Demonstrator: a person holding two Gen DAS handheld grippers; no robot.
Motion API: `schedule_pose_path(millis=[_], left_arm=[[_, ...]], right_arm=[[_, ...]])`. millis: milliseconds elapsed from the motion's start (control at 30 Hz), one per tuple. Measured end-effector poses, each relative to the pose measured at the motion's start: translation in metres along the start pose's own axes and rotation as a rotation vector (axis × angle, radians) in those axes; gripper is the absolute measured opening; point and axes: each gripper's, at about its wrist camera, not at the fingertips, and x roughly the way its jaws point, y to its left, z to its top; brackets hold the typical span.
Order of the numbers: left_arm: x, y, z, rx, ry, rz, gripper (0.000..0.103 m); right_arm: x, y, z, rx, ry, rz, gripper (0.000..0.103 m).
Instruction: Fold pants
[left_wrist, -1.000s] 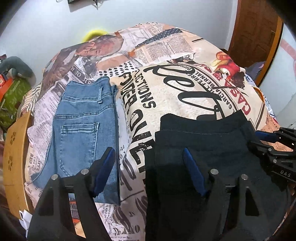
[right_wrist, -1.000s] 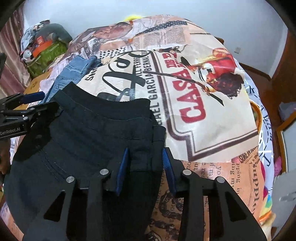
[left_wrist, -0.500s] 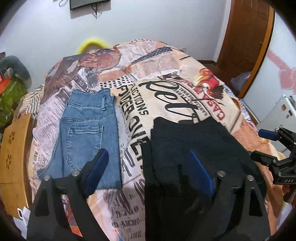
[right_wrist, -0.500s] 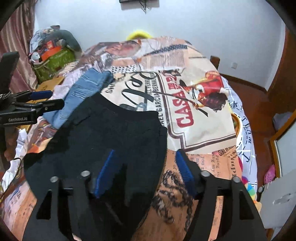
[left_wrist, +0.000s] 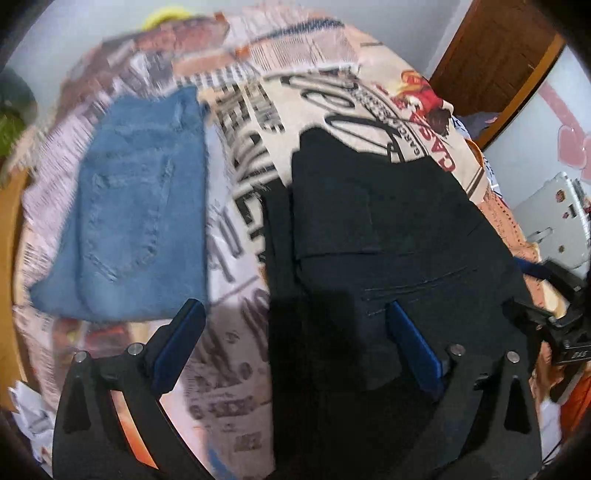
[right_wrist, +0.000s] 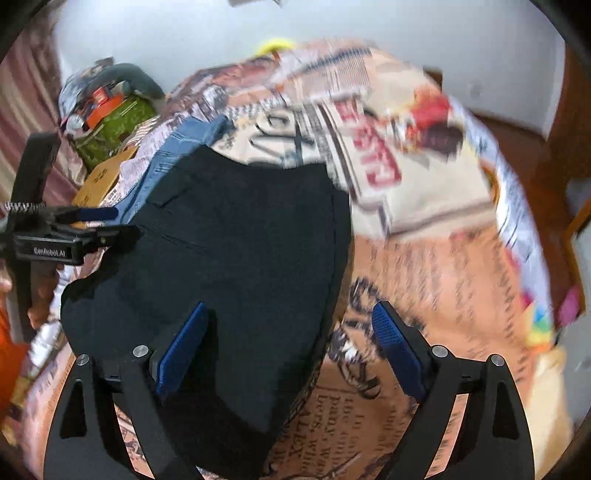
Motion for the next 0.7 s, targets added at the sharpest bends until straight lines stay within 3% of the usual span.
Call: schedule_pose_path(millis=[167, 367, 467, 533, 700], left_arm=[[0.019, -0.002, 0.008, -0.019, 0.060, -0.039, 0.101], [0.039, -0.006, 0.017, -0.048, 0.142, -0.159, 0.100], [0.044, -0.009, 0.020, -0.048, 0.157, -0.207, 0.095], [0.043, -0.012, 0.021, -0.045, 0.145, -0.206, 0.087], [0.031, -0.023, 0.019, -0.010, 0.082, -0.153, 0.070]], right_arm=[[0.019, -0.011, -0.002, 0.093, 0.035, 0.104, 0.089], [0.034, -0.008, 0.008, 0.108, 0.061, 0.184, 0.091], [0.041, -0.013, 0.010, 0.134, 0.073, 0.239, 0.088], [0.044, -0.016, 0.012, 0.152, 0.081, 0.268, 0.083], [0.046, -0.013, 0.016, 0.149, 0.094, 0.280, 0.058]])
